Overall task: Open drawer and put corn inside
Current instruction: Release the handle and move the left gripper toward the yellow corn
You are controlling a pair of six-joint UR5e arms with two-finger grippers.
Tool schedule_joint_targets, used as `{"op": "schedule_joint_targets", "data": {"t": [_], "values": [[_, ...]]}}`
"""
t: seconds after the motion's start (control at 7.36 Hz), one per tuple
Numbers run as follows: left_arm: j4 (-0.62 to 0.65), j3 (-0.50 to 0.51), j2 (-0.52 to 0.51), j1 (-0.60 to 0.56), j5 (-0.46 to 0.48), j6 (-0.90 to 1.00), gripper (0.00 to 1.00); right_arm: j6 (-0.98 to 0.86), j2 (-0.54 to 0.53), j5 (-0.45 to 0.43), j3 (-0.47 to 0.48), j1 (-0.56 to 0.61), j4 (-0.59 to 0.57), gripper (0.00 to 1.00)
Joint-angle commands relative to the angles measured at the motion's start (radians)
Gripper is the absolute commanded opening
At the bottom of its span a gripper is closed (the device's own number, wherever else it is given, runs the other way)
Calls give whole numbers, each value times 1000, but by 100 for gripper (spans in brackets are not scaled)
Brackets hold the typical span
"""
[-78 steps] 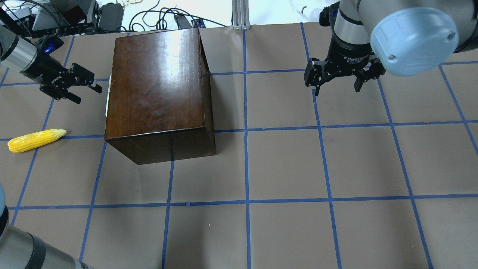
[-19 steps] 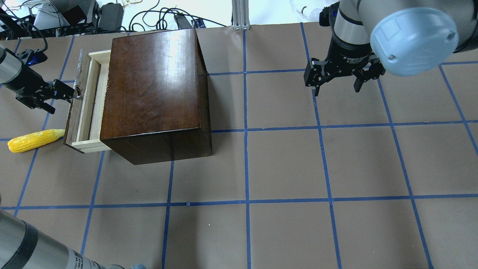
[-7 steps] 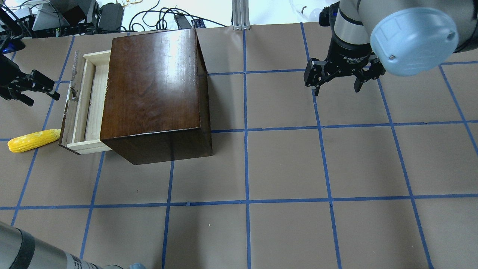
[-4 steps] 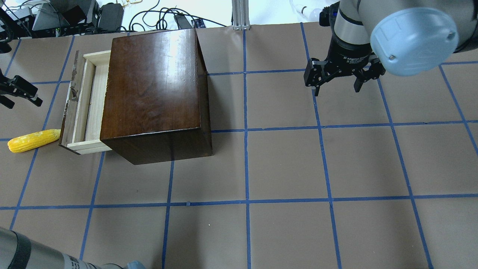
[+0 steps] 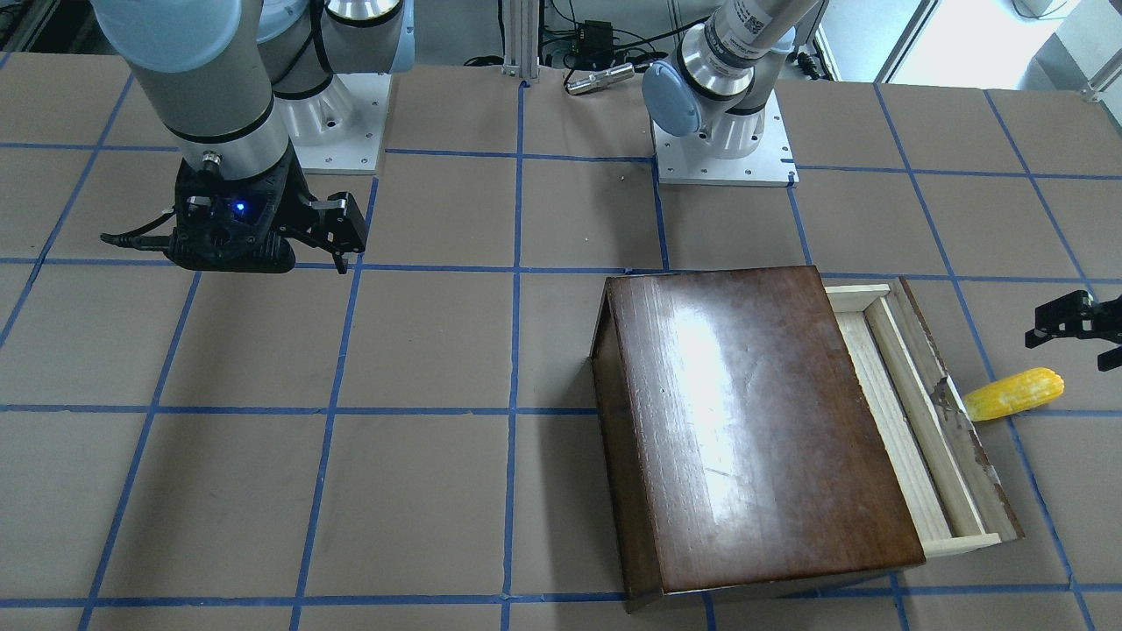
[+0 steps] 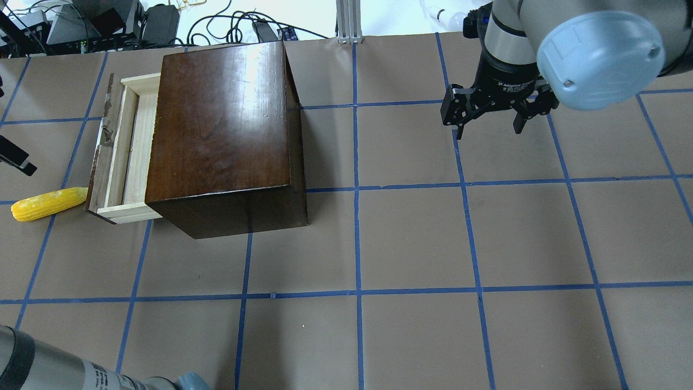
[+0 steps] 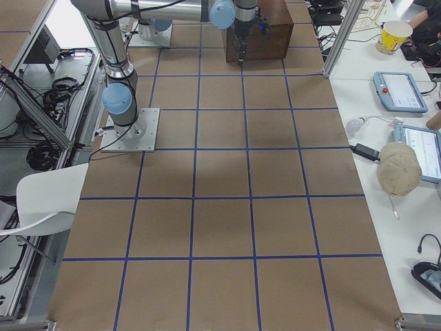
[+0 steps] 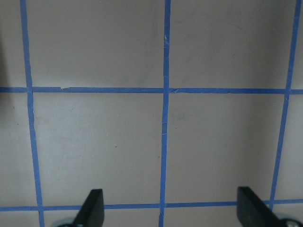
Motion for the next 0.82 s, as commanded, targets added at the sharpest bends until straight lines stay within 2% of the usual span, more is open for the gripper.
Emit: {"op": "schedule_joint_targets", "data": {"t": [0.0, 0.41, 0.68], "values": [[19, -1, -23, 5, 36, 213, 100, 0, 1, 0, 1, 0, 0, 100], [77, -4, -52, 21, 39, 599, 100, 0, 1, 0, 1, 0, 0, 100], [253, -71, -83, 57, 38, 764, 100, 0, 1, 0, 1, 0, -2, 100]]}}
